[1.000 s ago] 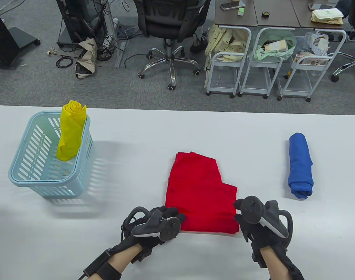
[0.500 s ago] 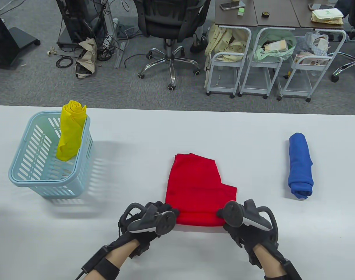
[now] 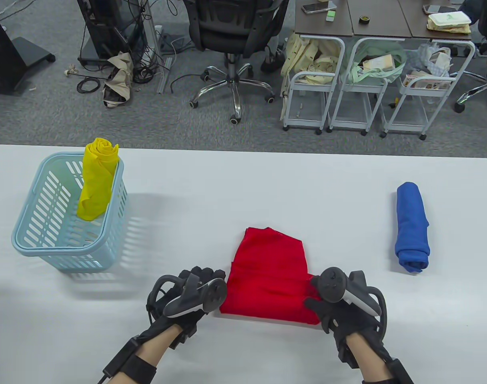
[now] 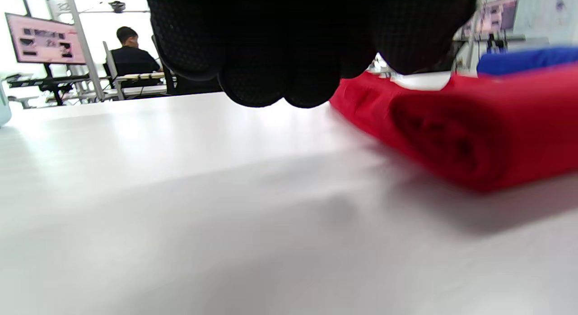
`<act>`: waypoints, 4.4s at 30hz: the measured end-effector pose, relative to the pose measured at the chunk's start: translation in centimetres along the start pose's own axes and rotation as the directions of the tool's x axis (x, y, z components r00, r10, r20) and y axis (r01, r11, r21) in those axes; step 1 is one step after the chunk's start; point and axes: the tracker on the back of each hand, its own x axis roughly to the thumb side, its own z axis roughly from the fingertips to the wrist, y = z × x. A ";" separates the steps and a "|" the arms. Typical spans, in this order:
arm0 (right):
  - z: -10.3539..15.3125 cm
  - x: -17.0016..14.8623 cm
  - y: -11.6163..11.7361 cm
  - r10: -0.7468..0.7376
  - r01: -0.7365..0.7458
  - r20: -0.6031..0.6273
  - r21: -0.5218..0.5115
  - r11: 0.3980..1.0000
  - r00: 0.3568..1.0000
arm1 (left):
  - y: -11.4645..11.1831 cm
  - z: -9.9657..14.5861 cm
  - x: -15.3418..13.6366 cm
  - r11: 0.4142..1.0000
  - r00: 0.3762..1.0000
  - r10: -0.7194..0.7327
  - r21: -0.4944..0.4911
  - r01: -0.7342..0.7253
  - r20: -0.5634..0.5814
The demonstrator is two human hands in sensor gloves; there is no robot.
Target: Roll t-shirt into tight roll
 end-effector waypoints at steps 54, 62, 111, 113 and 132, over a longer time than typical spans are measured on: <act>1.8 1.3 -1.1 0.125 -0.132 -0.078 -0.105 0.986 0.989 | -2.1 0.0 5.1 0.977 0.942 -0.149 -0.103 0.187 0.301; 2.6 4.5 -0.1 0.207 -0.189 0.177 -0.114 0.975 0.962 | -2.6 -0.3 4.9 0.976 0.950 -0.118 -0.144 0.165 0.288; 0.6 5.7 1.3 0.252 -0.256 0.209 -0.010 0.967 0.945 | -1.9 -0.4 3.8 0.988 0.971 0.010 -0.151 0.027 0.237; 0.8 5.3 1.1 0.208 -0.216 0.235 0.010 0.976 0.950 | -1.8 -0.1 4.5 0.988 0.964 -0.082 -0.108 0.112 0.251; 0.1 5.9 2.8 0.222 -0.247 0.245 0.075 0.966 0.944 | -1.2 -1.0 2.6 0.984 0.981 0.095 -0.166 -0.066 0.168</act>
